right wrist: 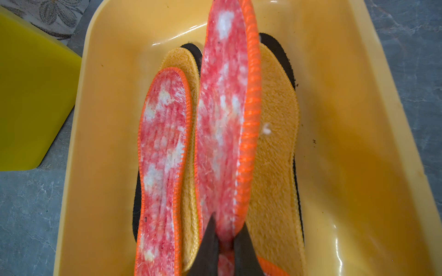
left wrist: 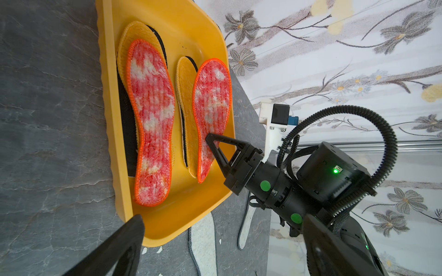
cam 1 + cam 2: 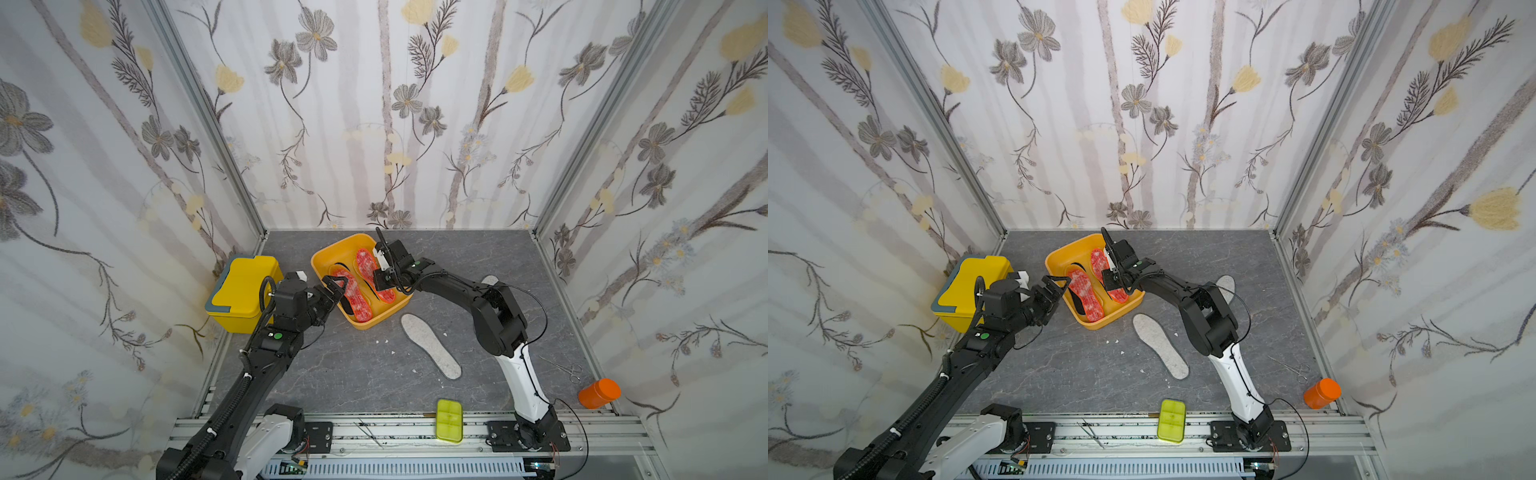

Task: Put the insoles into the storage box
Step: Place the insole in the storage box.

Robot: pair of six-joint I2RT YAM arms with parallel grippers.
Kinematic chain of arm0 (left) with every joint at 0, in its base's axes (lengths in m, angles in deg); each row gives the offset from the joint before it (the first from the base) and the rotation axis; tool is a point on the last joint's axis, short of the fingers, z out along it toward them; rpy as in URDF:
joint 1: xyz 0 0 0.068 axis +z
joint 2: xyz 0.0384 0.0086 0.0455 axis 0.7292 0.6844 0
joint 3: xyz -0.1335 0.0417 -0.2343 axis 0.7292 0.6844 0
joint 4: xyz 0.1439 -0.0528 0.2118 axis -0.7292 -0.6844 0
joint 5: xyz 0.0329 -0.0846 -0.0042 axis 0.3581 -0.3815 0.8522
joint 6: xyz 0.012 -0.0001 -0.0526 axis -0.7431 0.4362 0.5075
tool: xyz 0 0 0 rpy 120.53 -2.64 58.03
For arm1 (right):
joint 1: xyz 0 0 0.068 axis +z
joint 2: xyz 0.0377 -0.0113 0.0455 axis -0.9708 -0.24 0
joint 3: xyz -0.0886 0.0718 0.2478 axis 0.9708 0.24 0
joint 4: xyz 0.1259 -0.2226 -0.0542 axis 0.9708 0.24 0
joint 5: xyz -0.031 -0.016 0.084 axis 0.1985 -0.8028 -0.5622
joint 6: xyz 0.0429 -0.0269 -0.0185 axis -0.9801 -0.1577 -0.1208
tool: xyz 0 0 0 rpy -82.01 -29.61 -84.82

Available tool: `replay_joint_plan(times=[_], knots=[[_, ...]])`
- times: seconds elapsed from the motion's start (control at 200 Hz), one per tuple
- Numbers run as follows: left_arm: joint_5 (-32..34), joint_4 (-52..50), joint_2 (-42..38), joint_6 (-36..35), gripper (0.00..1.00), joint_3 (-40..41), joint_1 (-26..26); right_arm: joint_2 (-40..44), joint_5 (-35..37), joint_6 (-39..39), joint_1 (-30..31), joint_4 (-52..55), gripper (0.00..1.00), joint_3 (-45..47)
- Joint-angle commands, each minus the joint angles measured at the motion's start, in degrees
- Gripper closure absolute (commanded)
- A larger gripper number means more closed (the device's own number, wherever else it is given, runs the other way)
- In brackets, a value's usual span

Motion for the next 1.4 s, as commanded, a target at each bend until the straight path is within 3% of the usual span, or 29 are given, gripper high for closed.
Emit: replay_joint_plan(times=[0.0, 1.394], knots=[[0.30, 0.58, -0.11, -0.20, 0.00, 0.20, 0.07, -0.56, 0.09, -0.53, 0.06, -2.55, 0.92, -0.70], [0.51, 0.23, -0.33, -0.15, 0.00, 0.30, 0.10, -5.05, 0.78, -1.89, -1.83, -4.39, 0.76, -2.39]])
